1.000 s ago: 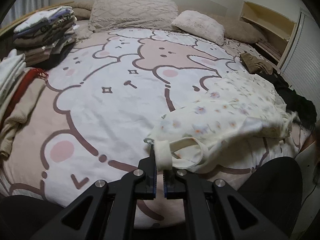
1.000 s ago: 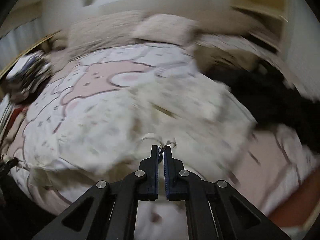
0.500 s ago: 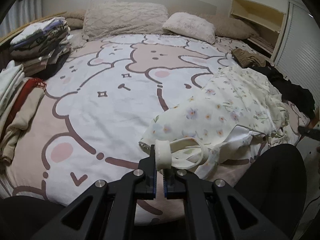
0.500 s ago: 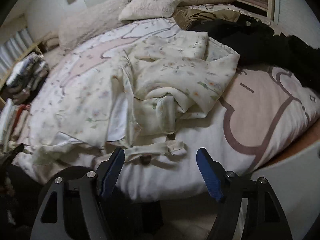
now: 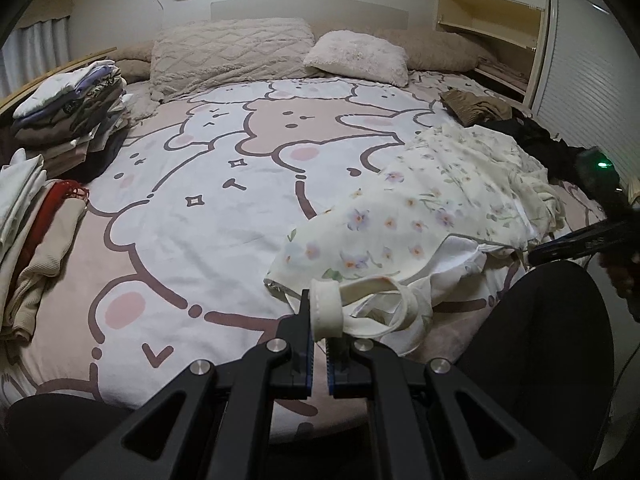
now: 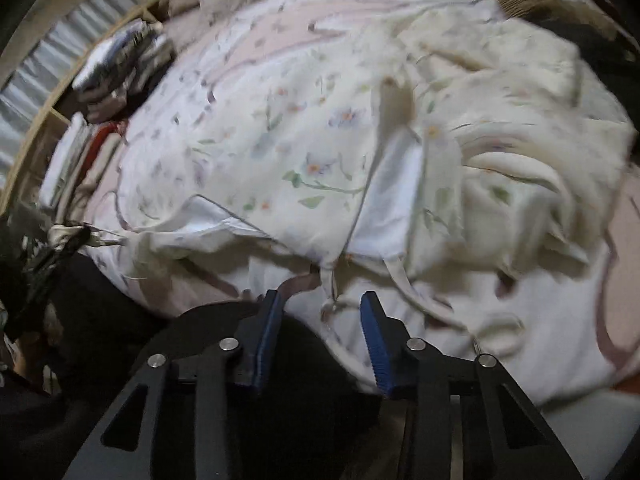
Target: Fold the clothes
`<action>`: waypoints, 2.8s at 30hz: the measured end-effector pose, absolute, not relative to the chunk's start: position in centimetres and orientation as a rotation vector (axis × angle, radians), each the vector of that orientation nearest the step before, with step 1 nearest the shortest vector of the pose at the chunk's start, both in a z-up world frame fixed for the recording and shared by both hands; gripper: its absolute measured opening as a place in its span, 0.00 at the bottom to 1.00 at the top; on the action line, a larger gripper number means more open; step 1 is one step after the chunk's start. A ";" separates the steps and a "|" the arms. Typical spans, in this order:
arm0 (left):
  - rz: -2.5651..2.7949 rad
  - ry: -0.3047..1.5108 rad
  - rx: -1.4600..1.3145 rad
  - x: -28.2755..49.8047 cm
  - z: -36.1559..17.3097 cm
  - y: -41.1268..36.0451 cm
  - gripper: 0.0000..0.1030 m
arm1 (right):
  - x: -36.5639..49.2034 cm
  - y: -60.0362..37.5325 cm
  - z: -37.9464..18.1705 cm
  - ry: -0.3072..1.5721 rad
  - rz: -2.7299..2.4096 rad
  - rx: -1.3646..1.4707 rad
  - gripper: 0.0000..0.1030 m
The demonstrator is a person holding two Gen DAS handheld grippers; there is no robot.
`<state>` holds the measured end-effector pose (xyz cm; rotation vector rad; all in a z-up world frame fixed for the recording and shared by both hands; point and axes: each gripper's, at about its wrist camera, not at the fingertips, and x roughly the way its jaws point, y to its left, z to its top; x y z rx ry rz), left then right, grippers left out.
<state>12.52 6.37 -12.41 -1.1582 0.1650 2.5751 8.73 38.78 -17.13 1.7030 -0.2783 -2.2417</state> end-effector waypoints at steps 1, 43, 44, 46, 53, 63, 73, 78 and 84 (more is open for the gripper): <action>2.573 0.167 -1.158 12.6 -12.4 6.4 0.05 | 8.3 38.5 -17.5 -0.270 -2.224 1.719 0.39; 2.199 0.882 -0.918 15.8 -18.8 18.2 0.43 | 8.1 41.5 -16.8 -0.050 -2.488 1.726 0.03; 2.202 0.928 -0.914 15.8 -19.5 18.6 0.34 | 8.0 41.5 -16.9 -0.056 -2.488 1.726 0.03; 2.224 0.953 -0.939 15.3 -20.1 18.7 0.28 | 7.9 41.6 -17.1 -0.068 -2.487 1.723 0.03; 2.333 0.776 -0.999 13.5 -18.5 17.3 0.05 | 9.4 41.1 -15.8 0.058 -2.549 1.611 0.03; 2.420 0.552 -0.953 10.9 -13.6 15.8 0.04 | 14.2 36.4 -10.3 0.535 -2.714 1.272 0.68; 2.512 0.450 -0.852 10.6 -9.6 14.6 0.04 | 12.7 26.9 -12.5 0.867 -2.488 1.079 0.68; 2.543 0.450 -0.828 10.4 -8.9 13.6 0.04 | 10.9 24.2 -15.4 1.092 -2.427 1.066 0.68; 2.556 0.479 -0.860 10.4 -10.3 12.9 0.04 | 8.0 25.1 -18.5 1.347 -2.395 1.101 0.54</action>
